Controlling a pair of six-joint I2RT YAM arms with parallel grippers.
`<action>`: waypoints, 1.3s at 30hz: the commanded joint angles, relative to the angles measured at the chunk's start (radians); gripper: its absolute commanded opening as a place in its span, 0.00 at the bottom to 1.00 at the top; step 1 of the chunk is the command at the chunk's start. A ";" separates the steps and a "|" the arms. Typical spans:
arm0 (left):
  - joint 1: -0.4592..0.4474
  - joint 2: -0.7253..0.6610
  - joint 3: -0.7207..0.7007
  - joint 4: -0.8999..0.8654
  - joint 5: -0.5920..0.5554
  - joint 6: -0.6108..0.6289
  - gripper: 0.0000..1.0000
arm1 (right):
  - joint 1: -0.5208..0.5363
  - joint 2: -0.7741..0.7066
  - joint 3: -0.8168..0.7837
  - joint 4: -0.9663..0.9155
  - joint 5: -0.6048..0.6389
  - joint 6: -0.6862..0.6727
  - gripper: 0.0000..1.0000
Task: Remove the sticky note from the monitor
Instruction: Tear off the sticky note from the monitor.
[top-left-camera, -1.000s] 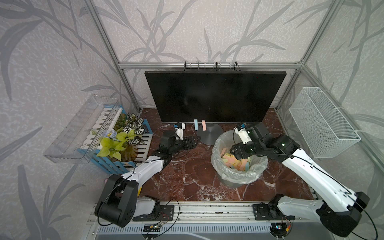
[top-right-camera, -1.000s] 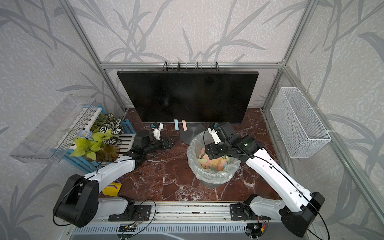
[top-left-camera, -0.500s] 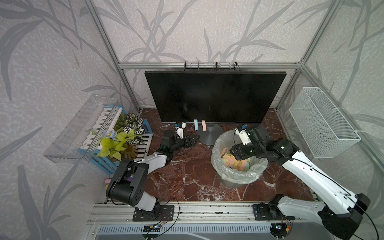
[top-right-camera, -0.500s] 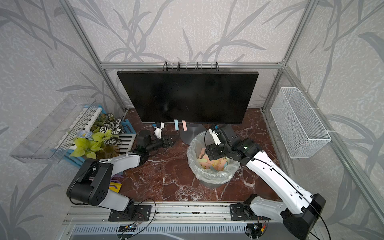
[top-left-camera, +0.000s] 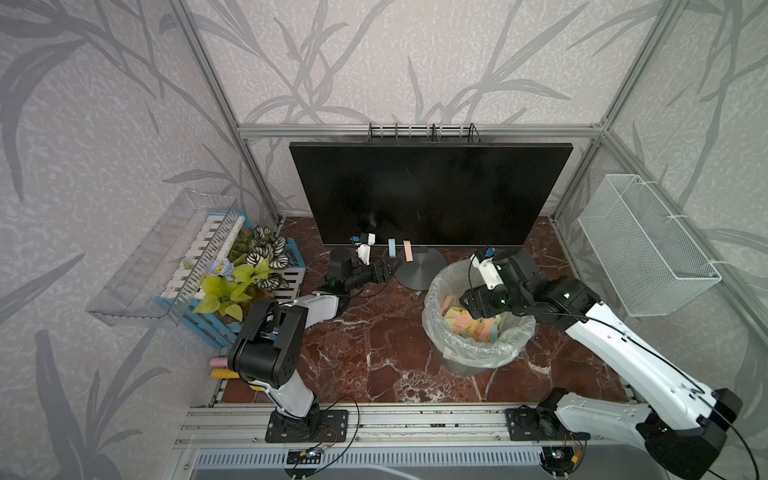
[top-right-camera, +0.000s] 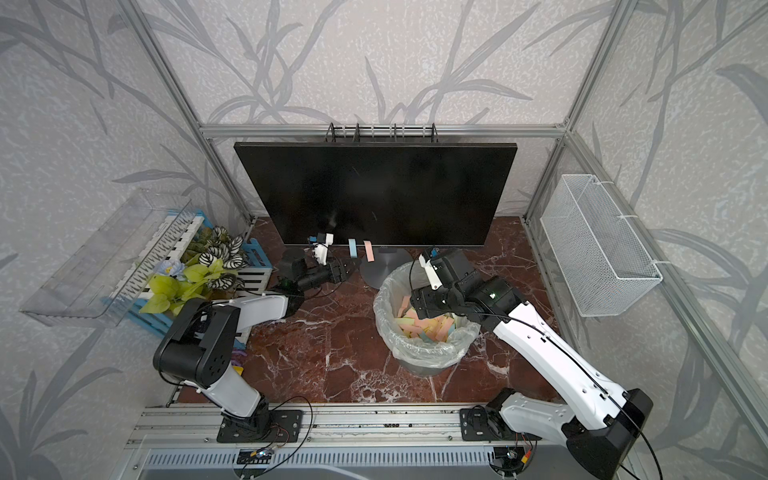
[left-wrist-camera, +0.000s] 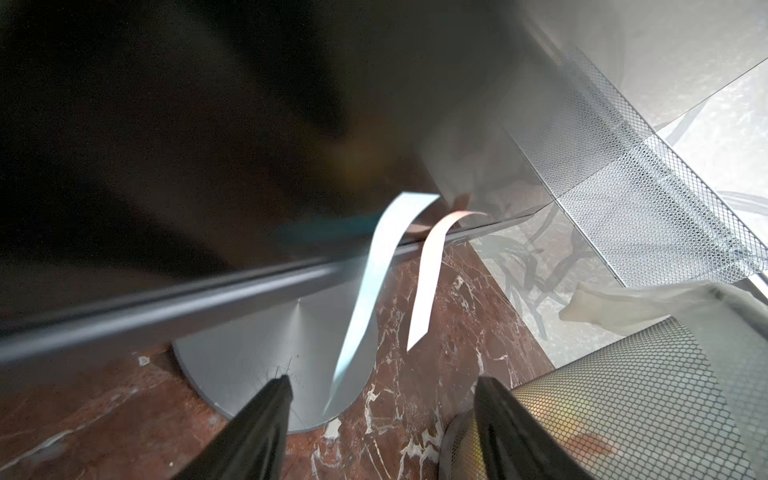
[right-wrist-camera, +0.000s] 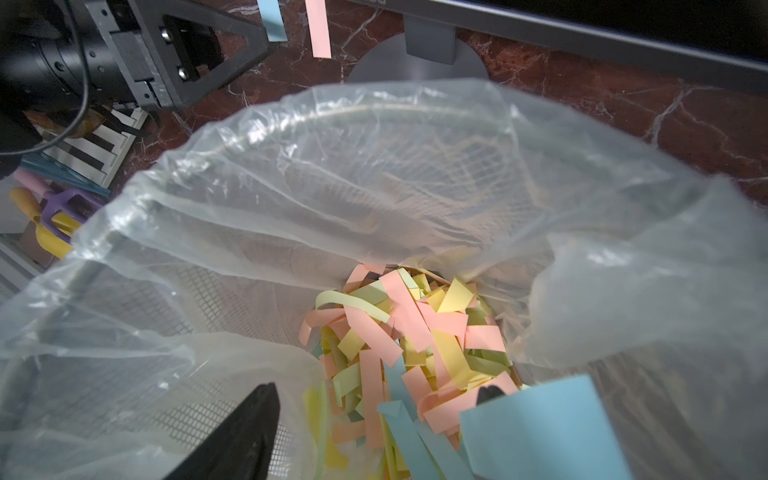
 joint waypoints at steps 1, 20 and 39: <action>0.008 0.021 0.032 0.032 0.037 -0.001 0.66 | -0.005 0.006 0.033 0.007 0.017 0.007 0.79; 0.014 -0.002 0.016 0.036 0.065 -0.023 0.00 | -0.005 0.003 0.042 -0.009 0.031 0.004 0.79; -0.159 -0.551 -0.043 -0.397 -0.064 -0.041 0.00 | -0.038 -0.001 0.091 0.012 0.069 -0.009 0.80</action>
